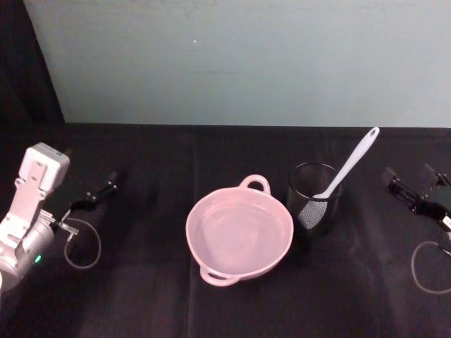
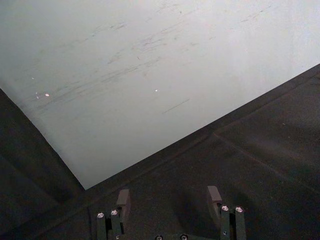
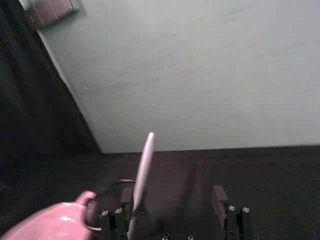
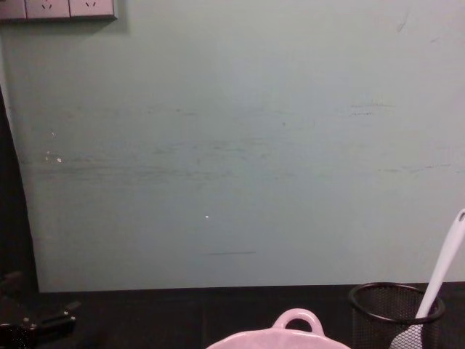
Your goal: Use the one hand to pick up the spoon and stir the clear water in the bowl.
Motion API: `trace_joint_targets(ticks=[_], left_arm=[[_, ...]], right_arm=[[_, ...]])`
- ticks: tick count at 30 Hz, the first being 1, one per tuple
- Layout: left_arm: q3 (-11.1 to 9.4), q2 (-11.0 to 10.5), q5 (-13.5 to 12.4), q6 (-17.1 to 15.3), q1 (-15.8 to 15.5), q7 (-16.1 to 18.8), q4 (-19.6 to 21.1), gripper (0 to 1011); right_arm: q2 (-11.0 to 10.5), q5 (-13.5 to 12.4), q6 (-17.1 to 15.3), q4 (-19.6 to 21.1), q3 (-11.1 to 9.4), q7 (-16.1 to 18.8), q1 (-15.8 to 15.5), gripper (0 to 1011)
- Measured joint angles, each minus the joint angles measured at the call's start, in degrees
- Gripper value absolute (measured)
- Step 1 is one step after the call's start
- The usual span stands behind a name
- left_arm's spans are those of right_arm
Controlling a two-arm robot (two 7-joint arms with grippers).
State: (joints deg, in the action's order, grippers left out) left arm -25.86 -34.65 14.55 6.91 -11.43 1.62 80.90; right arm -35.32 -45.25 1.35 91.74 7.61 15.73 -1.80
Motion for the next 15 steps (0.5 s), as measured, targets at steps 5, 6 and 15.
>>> trace_joint_targets(ticks=[5, 6, 15], left_arm=[[0.00, 0.00, 0.00, 0.00, 0.00, 0.00, 0.00, 1005], [0.00, 0.00, 0.00, 0.00, 0.00, 0.00, 0.00, 1005], [0.00, 0.00, 0.00, 0.00, 0.00, 0.00, 0.00, 1005]], right_arm=[[1.50, -8.09, -5.73, 0.04, -1.37, 3.90, 0.67, 1002], [1.57, -9.07, -6.53, -0.01, -1.35, 4.13, 0.90, 1003], [1.87, -13.64, -10.12, -1.17, 0.61, 4.87, 4.23, 1003]])
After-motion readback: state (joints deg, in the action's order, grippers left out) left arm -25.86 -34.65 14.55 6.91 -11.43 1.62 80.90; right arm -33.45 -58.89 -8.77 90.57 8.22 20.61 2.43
